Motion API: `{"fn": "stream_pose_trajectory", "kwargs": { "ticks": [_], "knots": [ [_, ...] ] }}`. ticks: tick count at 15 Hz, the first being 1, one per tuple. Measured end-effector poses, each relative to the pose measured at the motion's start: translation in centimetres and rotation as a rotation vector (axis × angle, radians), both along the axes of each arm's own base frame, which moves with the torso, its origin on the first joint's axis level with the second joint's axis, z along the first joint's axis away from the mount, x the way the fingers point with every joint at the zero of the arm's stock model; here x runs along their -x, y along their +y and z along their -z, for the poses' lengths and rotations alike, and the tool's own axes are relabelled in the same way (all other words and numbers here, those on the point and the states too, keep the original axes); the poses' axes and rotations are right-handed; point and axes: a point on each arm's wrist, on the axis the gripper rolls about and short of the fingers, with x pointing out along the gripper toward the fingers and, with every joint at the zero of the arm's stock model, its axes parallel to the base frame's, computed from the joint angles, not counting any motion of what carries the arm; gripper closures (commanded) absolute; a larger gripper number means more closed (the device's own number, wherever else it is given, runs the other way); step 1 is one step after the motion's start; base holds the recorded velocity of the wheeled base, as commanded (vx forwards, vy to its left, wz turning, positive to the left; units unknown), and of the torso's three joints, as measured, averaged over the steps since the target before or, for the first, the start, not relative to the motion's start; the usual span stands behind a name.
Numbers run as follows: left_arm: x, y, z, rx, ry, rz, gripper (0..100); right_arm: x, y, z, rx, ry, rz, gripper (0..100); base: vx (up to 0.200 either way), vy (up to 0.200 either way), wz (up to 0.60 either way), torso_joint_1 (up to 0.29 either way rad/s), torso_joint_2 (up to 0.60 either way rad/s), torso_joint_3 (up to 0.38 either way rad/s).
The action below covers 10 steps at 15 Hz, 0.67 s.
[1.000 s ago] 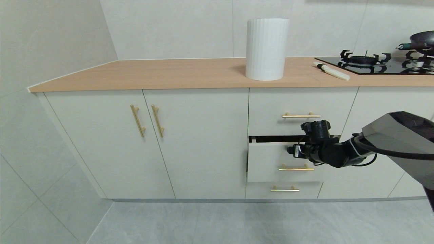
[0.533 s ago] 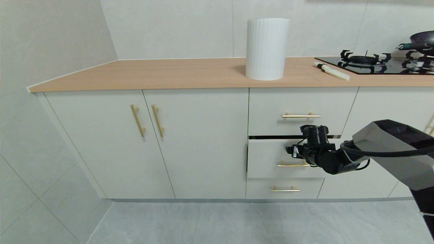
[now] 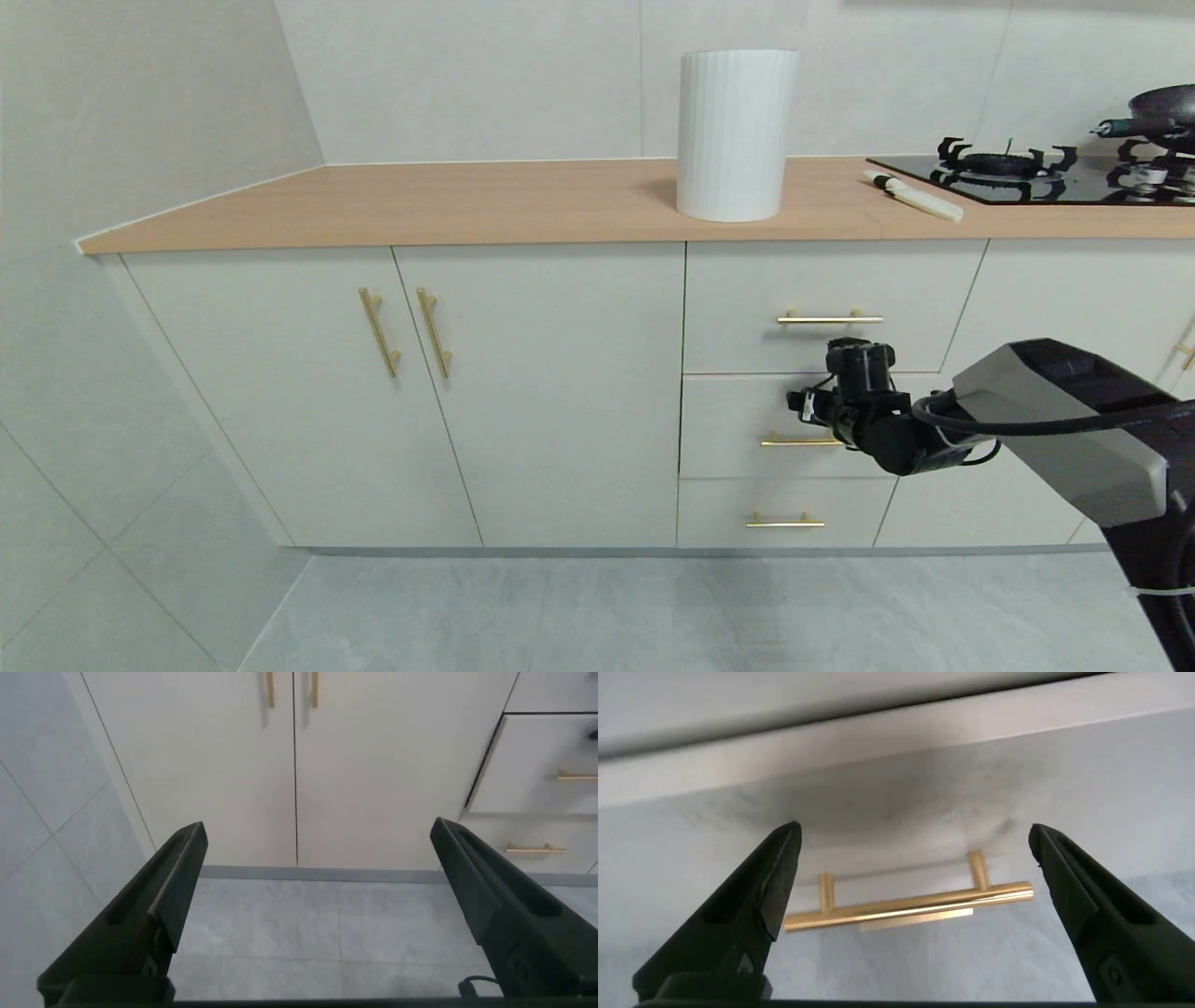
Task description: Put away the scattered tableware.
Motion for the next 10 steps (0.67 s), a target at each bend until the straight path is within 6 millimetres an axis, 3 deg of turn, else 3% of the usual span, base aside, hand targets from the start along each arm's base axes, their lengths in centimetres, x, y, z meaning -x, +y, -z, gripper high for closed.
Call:
{"fn": "stream_pose_trajectory", "kwargs": {
  "ticks": [10],
  "knots": [
    [0.0, 0.0, 0.0, 0.0, 0.0, -0.001, 0, -0.41, -0.51, 0.57, -0.003, -0.004, 0.043, 0, 0.0, 0.0, 0.0, 0.0, 0.0, 0.0]
  ]
}}
